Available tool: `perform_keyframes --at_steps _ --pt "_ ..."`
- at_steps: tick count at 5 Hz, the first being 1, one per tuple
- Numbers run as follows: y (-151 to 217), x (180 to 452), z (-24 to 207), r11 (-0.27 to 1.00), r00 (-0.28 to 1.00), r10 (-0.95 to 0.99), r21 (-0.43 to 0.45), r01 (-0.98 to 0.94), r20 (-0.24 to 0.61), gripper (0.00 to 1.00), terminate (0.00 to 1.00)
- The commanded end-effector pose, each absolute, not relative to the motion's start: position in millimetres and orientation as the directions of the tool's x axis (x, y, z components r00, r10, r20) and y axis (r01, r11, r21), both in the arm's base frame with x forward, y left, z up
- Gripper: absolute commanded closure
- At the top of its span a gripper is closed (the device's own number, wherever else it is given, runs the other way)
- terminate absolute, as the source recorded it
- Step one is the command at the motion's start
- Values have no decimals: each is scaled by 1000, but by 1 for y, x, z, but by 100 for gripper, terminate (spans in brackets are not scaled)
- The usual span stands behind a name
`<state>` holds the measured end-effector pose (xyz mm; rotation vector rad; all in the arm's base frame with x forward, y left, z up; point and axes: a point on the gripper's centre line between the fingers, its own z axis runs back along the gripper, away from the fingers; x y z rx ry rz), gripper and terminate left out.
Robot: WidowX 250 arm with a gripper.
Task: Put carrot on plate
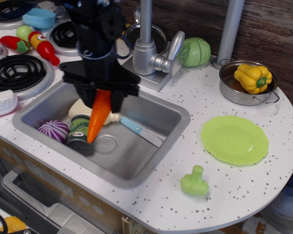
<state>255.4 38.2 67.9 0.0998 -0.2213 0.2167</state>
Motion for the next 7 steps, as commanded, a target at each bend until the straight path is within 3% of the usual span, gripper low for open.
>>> perform_keyframes --at_steps 1,3,4,6,7 --pt "-9 276 91 985 951 -151 119 123 271 100 0" --pt "-57 321 90 893 863 -442 211 398 243 100 0" --pt "-78 335 80 867 822 -497 186 462 277 100 0" --pt "-113 358 47 859 786 -512 228 459 346 100 0" --pt "-118 358 40 858 759 -511 195 475 403 100 100"
